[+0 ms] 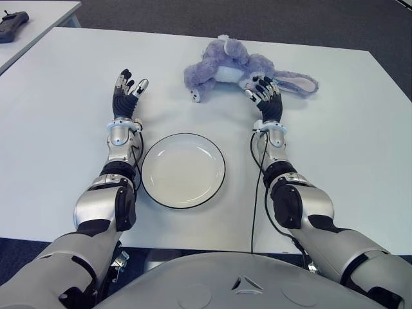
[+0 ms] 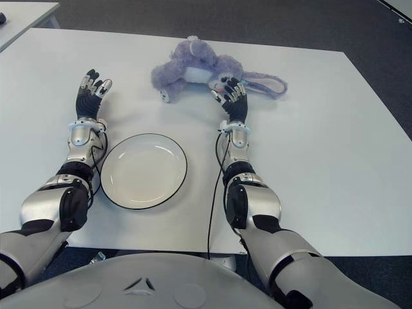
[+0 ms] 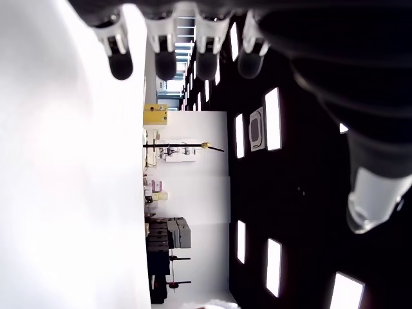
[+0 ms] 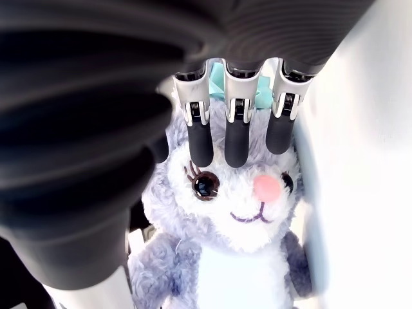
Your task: Put the doll into the plate.
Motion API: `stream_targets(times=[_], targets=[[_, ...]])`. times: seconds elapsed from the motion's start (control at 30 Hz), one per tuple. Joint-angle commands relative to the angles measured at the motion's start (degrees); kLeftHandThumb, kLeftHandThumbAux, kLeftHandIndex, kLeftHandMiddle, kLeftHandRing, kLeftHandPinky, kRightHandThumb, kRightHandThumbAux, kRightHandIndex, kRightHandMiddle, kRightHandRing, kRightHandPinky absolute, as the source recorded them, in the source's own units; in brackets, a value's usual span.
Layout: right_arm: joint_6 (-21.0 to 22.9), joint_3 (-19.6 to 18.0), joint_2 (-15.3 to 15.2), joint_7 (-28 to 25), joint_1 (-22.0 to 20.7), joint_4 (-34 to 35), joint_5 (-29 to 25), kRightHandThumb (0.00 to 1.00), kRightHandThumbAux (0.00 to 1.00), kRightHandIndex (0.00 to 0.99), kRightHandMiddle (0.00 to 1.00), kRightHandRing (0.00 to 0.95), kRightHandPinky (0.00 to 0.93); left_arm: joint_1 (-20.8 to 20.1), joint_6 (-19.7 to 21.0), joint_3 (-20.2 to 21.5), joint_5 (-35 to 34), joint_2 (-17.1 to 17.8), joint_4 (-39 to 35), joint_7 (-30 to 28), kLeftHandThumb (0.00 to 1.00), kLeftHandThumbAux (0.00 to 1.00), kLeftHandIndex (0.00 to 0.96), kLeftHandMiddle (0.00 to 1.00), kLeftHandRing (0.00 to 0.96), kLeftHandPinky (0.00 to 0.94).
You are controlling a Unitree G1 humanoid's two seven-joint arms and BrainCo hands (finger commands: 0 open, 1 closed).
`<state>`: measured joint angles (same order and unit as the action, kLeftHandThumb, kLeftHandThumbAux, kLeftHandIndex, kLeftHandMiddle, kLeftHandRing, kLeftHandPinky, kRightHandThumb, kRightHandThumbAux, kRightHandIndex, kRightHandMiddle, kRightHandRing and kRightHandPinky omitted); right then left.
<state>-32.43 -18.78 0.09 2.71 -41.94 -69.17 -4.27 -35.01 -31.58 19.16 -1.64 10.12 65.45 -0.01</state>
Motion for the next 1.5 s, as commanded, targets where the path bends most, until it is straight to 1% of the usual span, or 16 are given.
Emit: stream_targets(times=[0.03, 0.43, 0.63, 0.83, 0.97, 1.03, 1.1, 1.23, 1.4, 1.5], targets=[[1.7, -0.7, 4.6, 1.1, 13.0, -6.9, -0.6, 0.0, 0.879, 0.162, 0.182, 0.16, 0.158, 13.9, 3.9, 0.0, -1.0, -4.9, 9.4, -1.0, 0.0, 0.568, 0.01, 0.051, 0.019, 0.0], [1.7, -0.7, 4.5, 1.4, 12.9, -6.9, -0.6, 0.007, 0.882, 0.154, 0.175, 0.155, 0.165, 13.9, 3.7, -0.1, -0.8, -5.1, 9.4, -0.6, 0.0, 0.557, 0.013, 0.057, 0.021, 0.0], [-0.6, -0.3, 4.7, 1.8, 13.0, -6.4, -0.3, 0.015, 0.869, 0.151, 0.175, 0.16, 0.181, 13.9, 4.0, -0.1, -0.8, -5.1, 9.4, -0.4, 0.0, 0.555, 0.013, 0.059, 0.021, 0.0], [-6.0, 0.0, 5.1, 1.8, 13.1, -4.9, -0.1, 0.035, 0.806, 0.123, 0.157, 0.151, 0.173, 13.9, 4.2, -0.1, -0.8, -5.0, 9.4, -0.4, 0.0, 0.556, 0.013, 0.057, 0.019, 0.0], [-9.4, 0.5, 5.3, 2.4, 12.0, -3.5, 0.3, 0.038, 0.795, 0.109, 0.15, 0.147, 0.162, 13.9, 4.2, -0.1, -0.8, -4.9, 9.5, -0.4, 0.0, 0.564, 0.015, 0.058, 0.019, 0.0], [-11.5, 0.5, 5.8, 2.8, 11.2, -2.6, 0.1, 0.041, 0.798, 0.105, 0.147, 0.145, 0.16, 13.8, 4.2, -0.1, -0.8, -4.9, 9.5, -0.3, 0.0, 0.57, 0.016, 0.058, 0.019, 0.0], [-12.8, 0.2, 6.1, 2.3, 10.9, -2.4, -0.4, 0.046, 0.8, 0.103, 0.147, 0.145, 0.16, 13.7, 4.5, -0.1, -0.8, -4.9, 9.5, -0.1, 0.0, 0.574, 0.017, 0.059, 0.02, 0.0], [-17.0, -0.9, 6.7, -1.0, 10.0, -1.7, -2.5, 0.079, 0.791, 0.103, 0.151, 0.15, 0.173, 13.6, 4.7, -0.1, -0.7, -4.8, 9.6, 0.0, 0.0, 0.58, 0.019, 0.06, 0.022, 0.0], [-19.8, -1.6, 7.1, -3.7, 9.4, -1.5, -3.9, 0.105, 0.779, 0.11, 0.159, 0.159, 0.179, 13.5, 4.7, -0.1, -0.7, -4.8, 9.6, -0.1, 0.0, 0.583, 0.02, 0.058, 0.02, 0.0], [-21.6, -1.6, 7.5, -4.3, 8.9, -0.8, -4.0, 0.112, 0.783, 0.114, 0.162, 0.161, 0.178, 13.5, 4.7, -0.1, -0.8, -4.8, 9.6, -0.2, 0.0, 0.588, 0.022, 0.058, 0.019, 0.0]])
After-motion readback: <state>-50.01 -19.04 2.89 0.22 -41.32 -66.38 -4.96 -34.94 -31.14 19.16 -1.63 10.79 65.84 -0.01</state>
